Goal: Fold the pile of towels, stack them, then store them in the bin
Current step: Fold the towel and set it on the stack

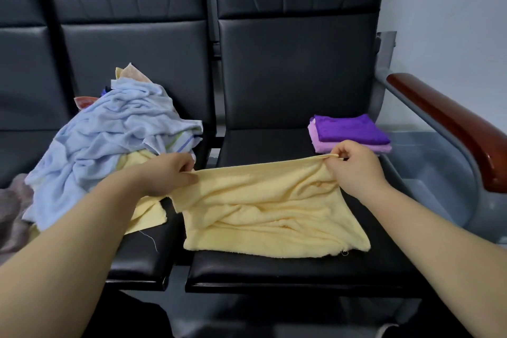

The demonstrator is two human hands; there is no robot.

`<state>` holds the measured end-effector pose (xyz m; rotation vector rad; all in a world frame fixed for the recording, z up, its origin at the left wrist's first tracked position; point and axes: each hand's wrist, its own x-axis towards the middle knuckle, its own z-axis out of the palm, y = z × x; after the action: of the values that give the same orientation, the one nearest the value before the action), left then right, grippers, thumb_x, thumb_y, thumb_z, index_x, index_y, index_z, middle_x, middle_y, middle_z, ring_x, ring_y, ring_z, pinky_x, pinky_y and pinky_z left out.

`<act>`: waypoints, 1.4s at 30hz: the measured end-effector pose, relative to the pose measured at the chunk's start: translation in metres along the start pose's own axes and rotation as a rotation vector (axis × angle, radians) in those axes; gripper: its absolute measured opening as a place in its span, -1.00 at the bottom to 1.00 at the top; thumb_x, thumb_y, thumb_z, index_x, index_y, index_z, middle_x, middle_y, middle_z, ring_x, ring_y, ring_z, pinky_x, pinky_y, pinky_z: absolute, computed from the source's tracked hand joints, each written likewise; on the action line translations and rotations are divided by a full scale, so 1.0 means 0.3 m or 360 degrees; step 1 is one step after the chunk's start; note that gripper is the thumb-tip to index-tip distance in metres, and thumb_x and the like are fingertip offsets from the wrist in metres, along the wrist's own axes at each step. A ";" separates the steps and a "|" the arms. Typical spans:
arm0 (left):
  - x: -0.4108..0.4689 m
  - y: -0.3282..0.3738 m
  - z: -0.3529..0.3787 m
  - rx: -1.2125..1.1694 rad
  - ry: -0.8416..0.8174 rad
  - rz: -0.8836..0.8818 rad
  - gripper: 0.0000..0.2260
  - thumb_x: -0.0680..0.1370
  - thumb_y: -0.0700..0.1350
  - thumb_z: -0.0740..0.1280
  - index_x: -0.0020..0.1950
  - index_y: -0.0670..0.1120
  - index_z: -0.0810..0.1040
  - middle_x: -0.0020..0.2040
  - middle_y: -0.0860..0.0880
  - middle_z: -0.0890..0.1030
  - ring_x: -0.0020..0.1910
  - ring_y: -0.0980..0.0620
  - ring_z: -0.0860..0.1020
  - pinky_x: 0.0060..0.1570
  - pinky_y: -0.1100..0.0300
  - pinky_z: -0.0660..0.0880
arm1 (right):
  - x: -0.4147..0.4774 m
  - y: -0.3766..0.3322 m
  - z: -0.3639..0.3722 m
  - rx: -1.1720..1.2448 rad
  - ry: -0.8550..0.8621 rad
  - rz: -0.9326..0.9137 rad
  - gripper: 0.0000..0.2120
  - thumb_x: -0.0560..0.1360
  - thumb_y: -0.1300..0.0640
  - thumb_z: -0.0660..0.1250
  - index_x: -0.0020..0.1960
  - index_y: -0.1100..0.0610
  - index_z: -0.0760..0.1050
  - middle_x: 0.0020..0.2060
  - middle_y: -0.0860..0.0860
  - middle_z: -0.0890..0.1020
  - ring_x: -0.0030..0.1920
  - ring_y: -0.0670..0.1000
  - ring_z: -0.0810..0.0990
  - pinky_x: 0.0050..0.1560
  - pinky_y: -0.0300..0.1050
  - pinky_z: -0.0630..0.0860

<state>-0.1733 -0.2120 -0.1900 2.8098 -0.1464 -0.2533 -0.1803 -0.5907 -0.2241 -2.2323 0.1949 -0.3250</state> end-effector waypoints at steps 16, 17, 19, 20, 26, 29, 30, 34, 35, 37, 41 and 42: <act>-0.008 -0.065 -0.046 -0.0381 0.0252 -0.0220 -0.87 0.56 -0.05 0.42 -0.17 -0.03 0.69 -0.12 -0.11 0.69 -0.06 -0.13 0.63 -0.06 0.06 0.54 | 0.001 -0.035 0.028 0.0930 -0.0115 0.0542 -0.94 0.66 0.20 0.32 0.01 0.15 0.48 -0.13 0.10 0.62 -0.17 0.05 0.74 -0.23 -0.12 0.66; -0.004 -0.062 -0.047 -0.0432 0.0286 -0.0239 -0.89 0.56 -0.05 0.43 -0.14 -0.01 0.70 -0.11 -0.11 0.70 -0.06 -0.13 0.63 -0.07 0.06 0.54 | 0.004 -0.039 0.028 0.0931 -0.0102 0.0539 -0.94 0.66 0.20 0.32 0.01 0.15 0.48 -0.13 0.10 0.61 -0.17 0.05 0.75 -0.23 -0.12 0.66; 0.006 -0.056 -0.053 -0.0557 0.0365 -0.0283 -0.92 0.56 -0.08 0.44 -0.12 0.02 0.69 -0.13 -0.07 0.69 -0.15 -0.07 0.59 -0.16 0.10 0.50 | 0.014 -0.047 0.029 0.0883 -0.0085 0.0533 -0.95 0.66 0.20 0.33 0.02 0.15 0.49 -0.12 0.11 0.62 -0.19 0.03 0.75 -0.22 -0.11 0.68; 0.017 -0.054 -0.054 -0.0593 0.0402 -0.0303 -0.91 0.56 -0.10 0.44 -0.15 0.04 0.68 -0.15 -0.05 0.68 -0.19 -0.04 0.57 -0.20 0.13 0.48 | 0.023 -0.050 0.032 0.0846 -0.0077 0.0532 -0.97 0.66 0.20 0.33 0.04 0.16 0.50 -0.12 0.11 0.63 -0.21 0.01 0.75 -0.20 -0.10 0.69; 0.122 0.010 -0.180 -0.0546 0.0691 -0.0321 -0.83 0.58 -0.15 0.31 -0.14 -0.11 0.67 -0.29 -0.08 0.62 -0.30 -0.03 0.50 -0.32 0.17 0.37 | 0.180 -0.193 0.009 0.0815 0.0010 0.0560 -0.98 0.61 0.18 0.38 0.00 0.10 0.55 -0.13 0.09 0.72 -0.20 -0.01 0.75 -0.17 -0.03 0.72; 0.158 0.055 -0.309 -0.0522 0.0965 -0.0201 -0.80 0.60 -0.17 0.27 -0.02 -0.09 0.70 -0.35 0.07 0.53 -0.34 0.09 0.45 -0.34 0.18 0.33 | 0.278 -0.302 -0.036 0.0842 0.0079 0.0436 -0.93 0.58 0.18 0.39 -0.04 0.04 0.55 -0.16 0.12 0.76 -0.24 -0.01 0.74 -0.20 -0.06 0.68; 0.164 0.067 -0.351 -0.0534 0.1053 -0.0154 -0.79 0.60 -0.19 0.27 0.02 -0.10 0.72 -0.32 0.06 0.56 -0.32 0.06 0.49 -0.30 0.18 0.38 | 0.308 -0.333 -0.052 0.0864 0.0119 0.0378 -0.91 0.58 0.21 0.39 -0.06 0.05 0.54 -0.15 0.14 0.75 -0.23 -0.01 0.74 -0.23 -0.09 0.65; 0.167 0.090 -0.484 -0.0554 0.1351 -0.0014 -0.77 0.60 -0.16 0.28 0.08 0.00 0.73 -0.03 0.03 0.72 -0.04 -0.01 0.62 -0.01 0.16 0.48 | 0.366 -0.447 -0.139 0.0964 0.0285 0.0189 -0.85 0.54 0.28 0.38 -0.10 0.06 0.52 -0.17 0.10 0.69 -0.22 -0.02 0.69 -0.13 -0.10 0.65; 0.161 0.093 -0.490 -0.0563 0.1415 0.0020 -0.78 0.61 -0.14 0.28 0.08 0.01 0.73 -0.02 0.04 0.71 -0.03 0.01 0.61 0.00 0.17 0.47 | 0.365 -0.454 -0.153 0.0959 0.0306 0.0153 -0.86 0.55 0.27 0.38 -0.10 0.05 0.53 -0.18 0.08 0.69 -0.21 -0.03 0.68 -0.12 -0.11 0.64; 0.147 0.090 -0.456 -0.0577 0.1501 0.0060 -0.80 0.62 -0.11 0.29 0.09 0.02 0.71 -0.02 0.07 0.70 -0.02 0.04 0.59 0.01 0.18 0.45 | 0.344 -0.429 -0.163 0.0911 0.0316 0.0103 -0.90 0.56 0.21 0.39 -0.09 0.05 0.55 -0.21 0.04 0.67 -0.21 -0.06 0.65 -0.18 -0.14 0.62; 0.132 0.041 -0.237 -0.0652 0.1310 0.0028 -0.85 0.65 -0.14 0.28 0.02 -0.01 0.65 -0.17 0.06 0.63 -0.09 0.02 0.55 -0.08 0.16 0.37 | 0.255 -0.283 -0.123 0.0586 0.0267 0.0016 -0.92 0.47 0.12 0.42 -0.17 0.05 0.54 -0.31 0.01 0.58 -0.30 0.01 0.48 -0.31 -0.11 0.44; 0.132 0.018 -0.174 -0.0699 0.1217 -0.0005 -0.85 0.65 -0.13 0.27 -0.04 0.00 0.62 -0.21 0.06 0.61 -0.12 0.00 0.55 -0.13 0.13 0.36 | 0.223 -0.238 -0.106 0.0494 0.0200 0.0018 -0.93 0.48 0.13 0.42 -0.15 0.08 0.55 -0.29 0.03 0.60 -0.29 0.01 0.49 -0.32 -0.12 0.44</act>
<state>-0.1249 -0.2065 -0.1457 2.2772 0.0830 0.6988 -0.1239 -0.5860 -0.1383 -1.9054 0.2092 -0.4577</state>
